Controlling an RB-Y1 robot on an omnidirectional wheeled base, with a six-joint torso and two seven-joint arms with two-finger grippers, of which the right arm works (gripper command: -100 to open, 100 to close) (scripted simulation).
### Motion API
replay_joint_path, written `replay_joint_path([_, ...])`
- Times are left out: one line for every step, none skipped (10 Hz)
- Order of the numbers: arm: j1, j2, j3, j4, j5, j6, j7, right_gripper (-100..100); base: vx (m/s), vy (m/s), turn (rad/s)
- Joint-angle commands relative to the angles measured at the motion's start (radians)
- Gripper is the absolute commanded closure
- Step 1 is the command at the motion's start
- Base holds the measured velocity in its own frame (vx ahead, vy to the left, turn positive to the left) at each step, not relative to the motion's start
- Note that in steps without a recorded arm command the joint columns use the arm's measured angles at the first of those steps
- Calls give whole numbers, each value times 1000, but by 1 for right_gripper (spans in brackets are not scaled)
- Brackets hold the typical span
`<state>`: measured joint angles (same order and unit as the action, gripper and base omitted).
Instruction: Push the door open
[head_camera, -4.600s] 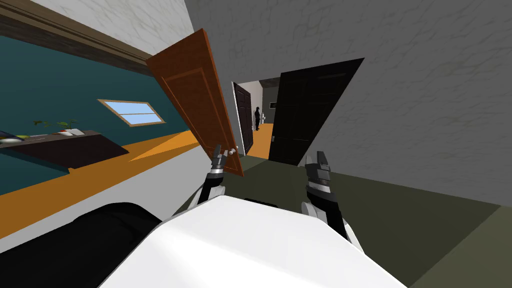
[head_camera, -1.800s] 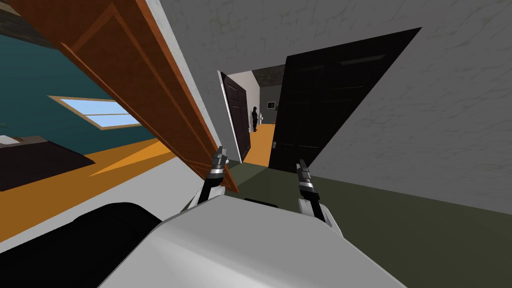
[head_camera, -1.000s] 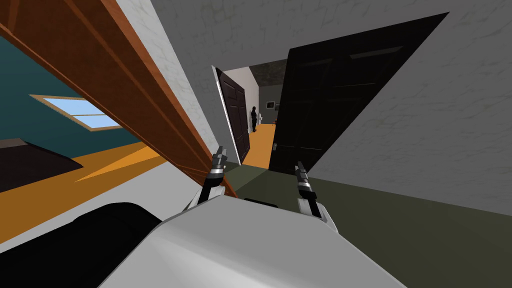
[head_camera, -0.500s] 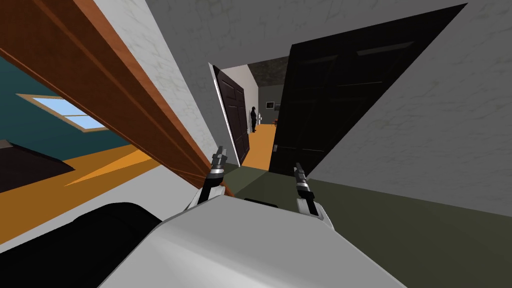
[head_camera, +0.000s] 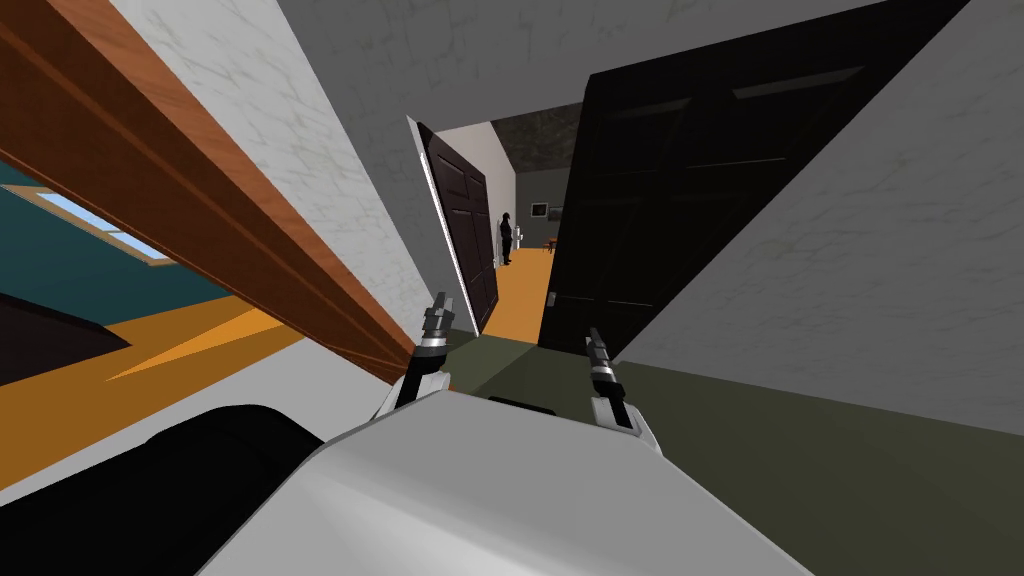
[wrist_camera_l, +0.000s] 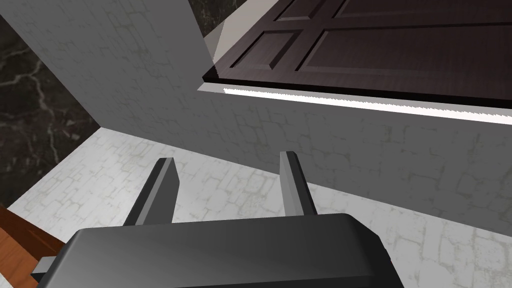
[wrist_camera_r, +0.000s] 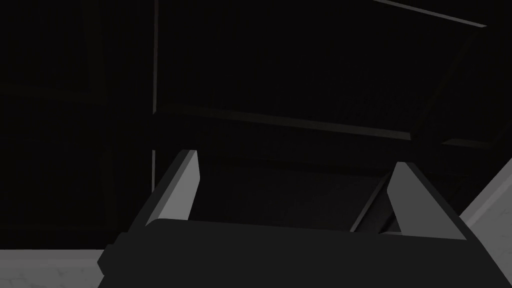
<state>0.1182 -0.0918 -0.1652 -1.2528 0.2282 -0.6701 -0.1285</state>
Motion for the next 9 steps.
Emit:
replay_joint_path([-14,0,-6,34,6,-7,-7,-100,96,18,-16])
replay_joint_path([-23,1,-10,57,9,-12,-11,-100,98,38,-15])
replay_joint_path([-32,3,-14,78,13,-17,-14,-100,89,36,-15])
replay_joint_path([-41,4,-18,99,16,-21,-17,-100,88,15,-17])
replay_joint_path([-50,6,-22,120,20,-26,-20,-100,87,22,-13])
replay_joint_path([-58,8,-25,142,23,-31,-24,-100,102,33,-13])
replay_joint_path([-67,9,-29,163,26,-35,-27,-100,119,31,-16])
replay_joint_path([-76,11,-33,184,30,-40,-30,-100,96,25,-14])
replay_joint_path([-84,13,-36,203,33,-44,-33,-100,91,18,-16])
